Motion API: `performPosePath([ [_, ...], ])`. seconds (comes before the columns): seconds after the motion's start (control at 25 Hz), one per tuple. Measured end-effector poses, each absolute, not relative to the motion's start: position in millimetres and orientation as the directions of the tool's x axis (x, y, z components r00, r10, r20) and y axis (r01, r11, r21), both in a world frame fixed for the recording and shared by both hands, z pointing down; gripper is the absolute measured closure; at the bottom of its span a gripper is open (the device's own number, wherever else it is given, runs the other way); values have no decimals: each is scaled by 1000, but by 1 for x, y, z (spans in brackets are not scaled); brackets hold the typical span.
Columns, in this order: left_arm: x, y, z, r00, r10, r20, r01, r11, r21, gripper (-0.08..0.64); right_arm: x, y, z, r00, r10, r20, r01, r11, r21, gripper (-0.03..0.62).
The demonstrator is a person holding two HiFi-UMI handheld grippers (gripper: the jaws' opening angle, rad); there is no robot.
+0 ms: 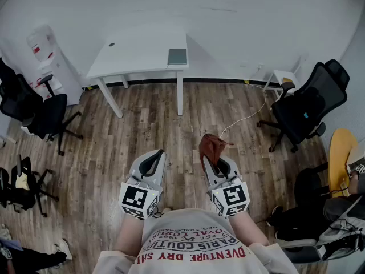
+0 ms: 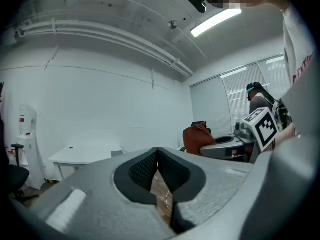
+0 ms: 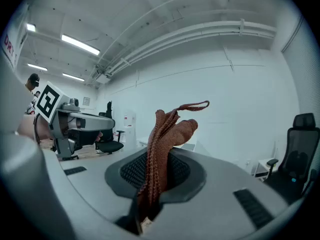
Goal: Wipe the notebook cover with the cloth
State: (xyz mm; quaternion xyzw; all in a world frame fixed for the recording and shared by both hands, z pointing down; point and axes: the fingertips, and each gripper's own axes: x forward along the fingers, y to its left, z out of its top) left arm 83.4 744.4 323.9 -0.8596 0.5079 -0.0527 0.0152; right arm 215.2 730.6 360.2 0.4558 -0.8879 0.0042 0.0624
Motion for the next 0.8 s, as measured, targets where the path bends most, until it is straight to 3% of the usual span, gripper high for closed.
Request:
performPosePath([
  [0.56, 58, 731, 336, 498, -862, 98, -861, -504, -66, 549, 195, 713, 377, -537, -830, 153, -842, 539, -31, 518],
  [0.8, 12, 726, 343, 503, -856, 124, -856, -513, -68, 549, 159, 701, 385, -511, -841, 180, -858, 511, -47, 518],
])
